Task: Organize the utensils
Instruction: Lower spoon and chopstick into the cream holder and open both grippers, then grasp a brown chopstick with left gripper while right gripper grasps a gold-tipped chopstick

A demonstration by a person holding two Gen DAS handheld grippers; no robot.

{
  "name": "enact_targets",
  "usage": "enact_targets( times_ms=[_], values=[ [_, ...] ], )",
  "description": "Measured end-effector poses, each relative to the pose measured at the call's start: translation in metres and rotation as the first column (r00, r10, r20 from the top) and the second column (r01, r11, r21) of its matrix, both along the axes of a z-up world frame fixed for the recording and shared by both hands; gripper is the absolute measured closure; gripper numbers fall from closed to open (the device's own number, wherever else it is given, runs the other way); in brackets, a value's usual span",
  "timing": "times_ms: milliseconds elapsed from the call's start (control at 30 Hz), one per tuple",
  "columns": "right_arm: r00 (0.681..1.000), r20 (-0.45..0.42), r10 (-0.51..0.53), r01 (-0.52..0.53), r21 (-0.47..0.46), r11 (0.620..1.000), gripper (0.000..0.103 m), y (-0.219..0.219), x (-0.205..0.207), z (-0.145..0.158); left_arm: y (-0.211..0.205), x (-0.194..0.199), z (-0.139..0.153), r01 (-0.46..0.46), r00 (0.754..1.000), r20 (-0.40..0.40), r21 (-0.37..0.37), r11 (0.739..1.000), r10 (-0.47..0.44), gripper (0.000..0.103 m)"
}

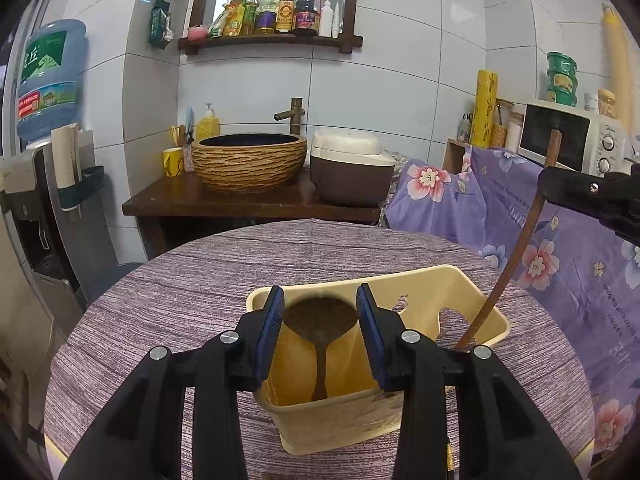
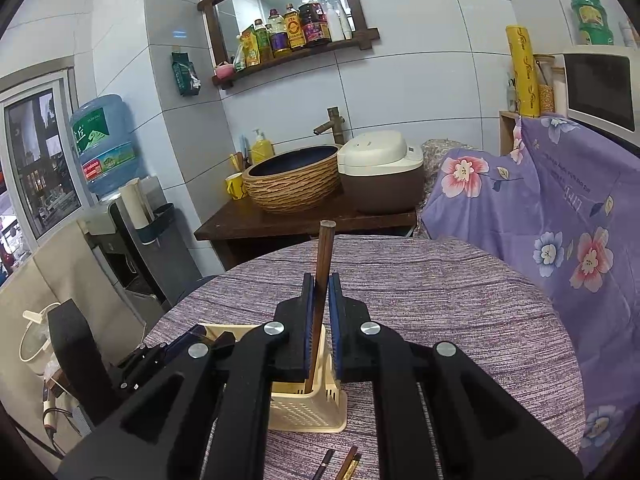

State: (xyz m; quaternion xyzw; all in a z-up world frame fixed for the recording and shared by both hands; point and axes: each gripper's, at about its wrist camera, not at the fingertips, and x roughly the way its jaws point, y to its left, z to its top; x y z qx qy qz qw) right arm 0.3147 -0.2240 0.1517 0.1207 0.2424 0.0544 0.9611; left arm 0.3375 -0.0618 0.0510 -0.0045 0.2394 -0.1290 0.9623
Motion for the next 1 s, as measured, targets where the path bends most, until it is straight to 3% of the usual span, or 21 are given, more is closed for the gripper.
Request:
enact_targets(
  times_ms=[133, 167, 200, 233, 300, 433, 600, 800, 1000],
  values=[
    [1.000, 0.000, -0.007, 0.007, 0.009, 1.000, 0.093, -0.004, -0.004, -0.003, 0.005, -0.010, 0.005, 0.006, 1.000, 0.018, -0.015, 1.000, -0.006, 0.046],
    [1.000, -0.001, -0.012, 0.012, 0.007, 1.000, 0.090, -0.004, -0.006, -0.004, 0.007, -0.015, 0.008, 0.000, 1.000, 0.027, -0.018, 1.000, 0.000, 0.035],
    [1.000, -0.001, -0.017, 0.017, 0.011, 1.000, 0.077, -0.005, -0.008, -0.005, 0.009, -0.020, 0.009, -0.009, 0.999, 0.038, -0.019, 1.000, 0.009, 0.024],
    [1.000, 0.002, -0.030, 0.030, 0.013, 0.999, 0.058, -0.006, -0.012, -0.006, 0.012, -0.026, 0.012, -0.014, 0.999, 0.052, -0.024, 1.000, 0.015, 0.022],
    [0.998, 0.015, -0.066, 0.066, 0.003, 0.998, 0.047, -0.009, -0.023, -0.009, 0.016, -0.039, 0.015, -0.020, 0.998, 0.064, -0.027, 0.999, 0.022, 0.018],
    [0.996, -0.015, -0.083, 0.082, -0.040, 0.996, 0.045, -0.006, -0.042, -0.024, 0.021, -0.059, 0.011, -0.039, 0.998, 0.040, 0.026, 0.999, 0.038, 0.014],
    [0.991, -0.105, -0.083, 0.075, -0.079, 0.994, 0.035, 0.000, -0.067, -0.065, 0.039, -0.077, -0.018, -0.038, 0.997, -0.071, 0.047, 0.998, 0.042, 0.014],
    [0.973, -0.210, -0.099, 0.076, -0.112, 0.991, 0.029, 0.009, -0.091, -0.121, 0.052, -0.090, -0.067, -0.063, 0.967, -0.243, 0.077, 0.995, 0.080, 0.014],
    [0.950, -0.305, -0.062, 0.037, -0.086, 0.996, 0.029, 0.017, -0.106, -0.157, 0.056, -0.110, -0.092, -0.080, 0.952, -0.288, 0.097, 0.992, 0.104, 0.016]
  ],
)
